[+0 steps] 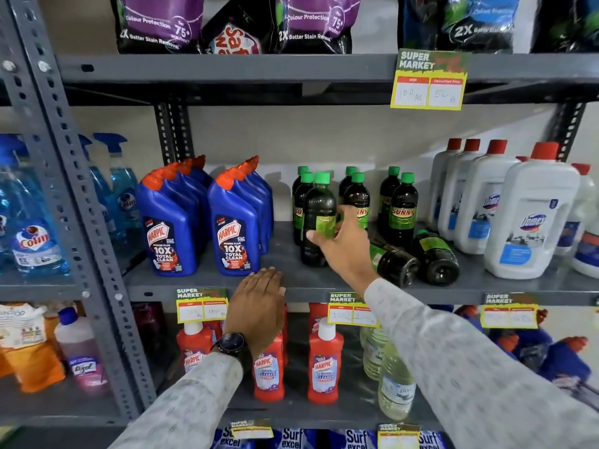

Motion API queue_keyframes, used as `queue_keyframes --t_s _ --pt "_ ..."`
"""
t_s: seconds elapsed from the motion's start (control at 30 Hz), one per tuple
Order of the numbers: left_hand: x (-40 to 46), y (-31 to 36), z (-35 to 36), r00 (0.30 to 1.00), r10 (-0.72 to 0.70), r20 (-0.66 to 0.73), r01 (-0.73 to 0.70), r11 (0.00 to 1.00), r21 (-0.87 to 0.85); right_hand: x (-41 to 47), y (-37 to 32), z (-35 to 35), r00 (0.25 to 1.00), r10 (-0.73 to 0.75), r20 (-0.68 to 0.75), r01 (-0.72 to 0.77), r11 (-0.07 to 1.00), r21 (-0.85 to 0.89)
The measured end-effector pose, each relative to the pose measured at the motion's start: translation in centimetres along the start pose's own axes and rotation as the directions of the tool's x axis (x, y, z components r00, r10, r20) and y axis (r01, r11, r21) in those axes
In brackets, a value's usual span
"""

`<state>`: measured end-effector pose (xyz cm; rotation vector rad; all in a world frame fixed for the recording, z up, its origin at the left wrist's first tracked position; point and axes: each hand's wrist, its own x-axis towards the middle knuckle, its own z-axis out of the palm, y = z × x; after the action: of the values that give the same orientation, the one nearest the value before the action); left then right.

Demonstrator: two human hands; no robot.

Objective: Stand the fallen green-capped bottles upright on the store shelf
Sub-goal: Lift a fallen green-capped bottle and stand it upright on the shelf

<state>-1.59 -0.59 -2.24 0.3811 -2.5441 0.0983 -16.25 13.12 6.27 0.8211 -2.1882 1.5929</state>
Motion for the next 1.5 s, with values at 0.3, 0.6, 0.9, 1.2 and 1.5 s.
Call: queue_keyframes --t_s 0.3,0.6,0.9,1.2,1.5 --pt "0.0 -0.1 0.1 1.000 0.001 -0.006 -0.002 1.000 -0.020 -1.3 2.4 1.0 0.996 -0.082 0.015 0.083 0.996 -0.033" --pt "0.0 0.0 0.0 1.000 -0.008 -0.006 0.008 0.999 -0.044 -0.6 3.4 0.5 0.945 0.041 0.325 -0.113 0.972 0.208" --pt "-0.1 0.1 -0.1 1.000 -0.018 0.002 0.018 0.998 -0.061 -0.8 3.3 1.1 0.978 0.022 0.206 -0.039 0.996 0.079" --pt "-0.1 0.3 -0.5 1.000 -0.017 -0.001 0.017 0.997 -0.072 -0.6 3.9 0.4 0.945 0.094 0.313 -0.137 0.984 0.117" --pt "-0.2 0.4 -0.6 1.000 -0.021 -0.005 0.021 0.997 -0.076 -1.1 3.5 0.6 0.969 0.023 0.245 -0.047 0.994 0.094"
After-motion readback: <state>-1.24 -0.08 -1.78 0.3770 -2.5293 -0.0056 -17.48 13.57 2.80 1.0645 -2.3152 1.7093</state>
